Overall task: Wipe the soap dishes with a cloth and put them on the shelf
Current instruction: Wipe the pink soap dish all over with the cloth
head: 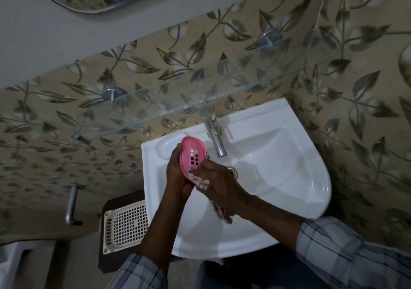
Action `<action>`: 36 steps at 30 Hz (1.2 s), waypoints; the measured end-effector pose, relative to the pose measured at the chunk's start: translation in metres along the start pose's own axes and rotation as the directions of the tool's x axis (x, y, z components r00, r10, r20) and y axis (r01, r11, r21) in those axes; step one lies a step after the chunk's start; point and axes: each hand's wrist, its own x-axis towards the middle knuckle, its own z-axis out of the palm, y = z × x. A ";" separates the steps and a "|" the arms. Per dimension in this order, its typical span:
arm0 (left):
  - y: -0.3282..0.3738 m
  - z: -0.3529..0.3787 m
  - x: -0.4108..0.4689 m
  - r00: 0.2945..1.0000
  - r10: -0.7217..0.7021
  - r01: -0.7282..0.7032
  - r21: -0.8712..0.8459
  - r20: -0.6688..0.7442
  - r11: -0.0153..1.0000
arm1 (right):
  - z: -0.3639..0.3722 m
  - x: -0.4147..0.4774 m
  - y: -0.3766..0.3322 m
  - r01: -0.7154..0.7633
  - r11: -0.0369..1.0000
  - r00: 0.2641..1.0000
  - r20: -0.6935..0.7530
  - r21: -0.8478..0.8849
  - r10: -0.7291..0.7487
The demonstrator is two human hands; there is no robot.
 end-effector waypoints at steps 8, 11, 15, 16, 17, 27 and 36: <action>-0.010 -0.007 0.003 0.997 0.031 -0.030 0.007 -0.073 1.000 | -0.005 0.009 0.011 -0.043 0.991 0.994 -0.093 0.128 0.055; -0.004 -0.003 0.002 0.998 0.030 -0.029 0.015 -0.059 0.999 | -0.012 0.002 0.019 -0.049 0.982 0.998 -0.022 0.185 0.054; -0.007 -0.006 -0.002 0.997 0.027 -0.024 0.030 -0.079 0.999 | -0.011 0.006 0.019 -0.006 0.997 1.000 -0.030 0.075 0.009; -0.006 -0.006 -0.002 0.996 0.027 -0.025 0.031 -0.079 0.999 | -0.011 0.007 0.018 0.004 0.996 1.000 -0.002 0.085 -0.003; -0.003 -0.007 -0.002 0.997 0.023 -0.021 0.033 -0.069 0.999 | -0.012 0.007 0.019 -0.016 0.992 0.999 0.033 0.125 0.012; 0.024 -0.018 -0.011 0.996 0.088 -0.088 -0.032 0.010 0.996 | -0.035 0.007 0.025 -0.583 0.375 0.719 0.243 0.721 0.651; 0.027 -0.020 -0.023 0.999 -0.034 0.031 0.096 0.027 0.995 | -0.012 0.007 0.000 -0.226 0.943 0.796 -0.512 0.246 0.324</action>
